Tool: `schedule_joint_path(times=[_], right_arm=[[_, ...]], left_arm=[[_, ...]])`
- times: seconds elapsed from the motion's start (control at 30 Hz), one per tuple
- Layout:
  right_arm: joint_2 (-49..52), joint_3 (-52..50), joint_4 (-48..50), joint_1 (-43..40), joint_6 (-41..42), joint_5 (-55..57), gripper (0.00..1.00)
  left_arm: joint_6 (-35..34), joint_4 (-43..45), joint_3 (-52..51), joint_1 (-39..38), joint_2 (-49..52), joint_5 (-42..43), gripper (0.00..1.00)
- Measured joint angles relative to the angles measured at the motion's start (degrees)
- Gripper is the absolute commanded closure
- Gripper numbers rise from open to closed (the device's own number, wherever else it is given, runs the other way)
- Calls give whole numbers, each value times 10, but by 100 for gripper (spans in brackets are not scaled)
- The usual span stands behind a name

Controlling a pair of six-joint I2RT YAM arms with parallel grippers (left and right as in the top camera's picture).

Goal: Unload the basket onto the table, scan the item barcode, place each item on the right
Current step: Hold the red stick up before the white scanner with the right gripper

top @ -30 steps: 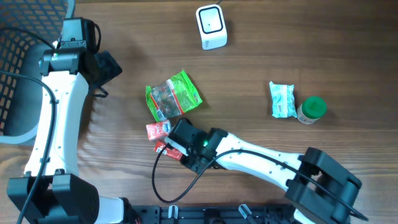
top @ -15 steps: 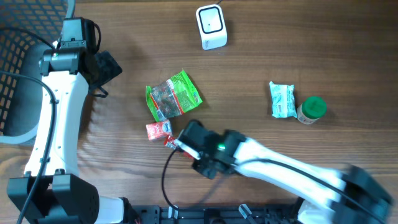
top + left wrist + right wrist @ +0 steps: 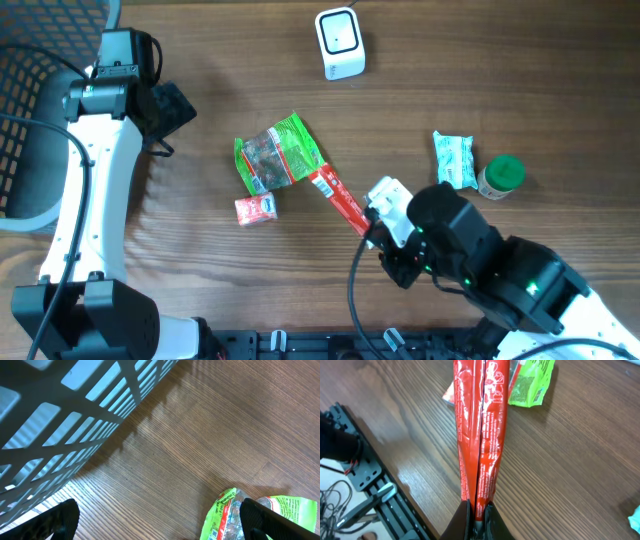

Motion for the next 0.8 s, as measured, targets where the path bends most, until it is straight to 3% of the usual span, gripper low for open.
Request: schedule_joint_path(times=[0.13, 0.2, 0.3, 0.4, 0.53, 0.6, 0.8], right_arm=[[108, 11, 45, 0, 19, 71, 96], [178, 64, 16, -9, 18, 108, 96], [303, 223, -28, -47, -18, 175, 96], [379, 300, -1, -70, -87, 266, 96], [457, 304, 113, -75, -268, 439, 96], [489, 305, 227, -75, -359, 498, 96], [574, 310, 459, -79, -631, 595, 96]], left_arm=[[0, 0, 0, 0, 0, 0, 0], [0, 0, 0, 0, 0, 0, 0], [0, 0, 0, 0, 0, 0, 0], [0, 0, 0, 0, 0, 0, 0], [0, 0, 0, 0, 0, 0, 0], [0, 0, 0, 0, 0, 0, 0], [0, 0, 0, 0, 0, 0, 0]])
